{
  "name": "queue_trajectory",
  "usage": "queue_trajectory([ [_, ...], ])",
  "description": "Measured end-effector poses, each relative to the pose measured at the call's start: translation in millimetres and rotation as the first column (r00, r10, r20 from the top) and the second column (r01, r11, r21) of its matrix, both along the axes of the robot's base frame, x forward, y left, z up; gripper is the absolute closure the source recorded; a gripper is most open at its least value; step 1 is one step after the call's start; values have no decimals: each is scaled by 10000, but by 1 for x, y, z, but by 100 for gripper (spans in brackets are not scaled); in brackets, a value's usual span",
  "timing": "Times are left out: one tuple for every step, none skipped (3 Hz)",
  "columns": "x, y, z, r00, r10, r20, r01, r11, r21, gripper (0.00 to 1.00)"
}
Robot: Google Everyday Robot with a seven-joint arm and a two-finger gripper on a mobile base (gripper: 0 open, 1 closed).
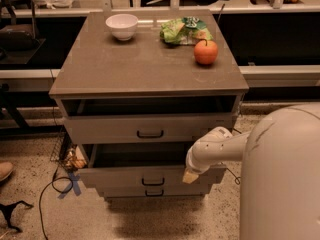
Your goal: Open middle drawer
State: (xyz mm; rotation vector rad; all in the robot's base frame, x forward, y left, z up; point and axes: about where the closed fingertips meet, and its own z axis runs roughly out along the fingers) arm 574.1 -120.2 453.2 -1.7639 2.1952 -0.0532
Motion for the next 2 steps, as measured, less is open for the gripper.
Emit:
queue_trajectory([
  [-1, 2, -6, 9996, 206, -188, -206, 9998, -25, 0],
  [-4, 3, -17, 9972, 465, -593, -473, 9988, -127, 0],
])
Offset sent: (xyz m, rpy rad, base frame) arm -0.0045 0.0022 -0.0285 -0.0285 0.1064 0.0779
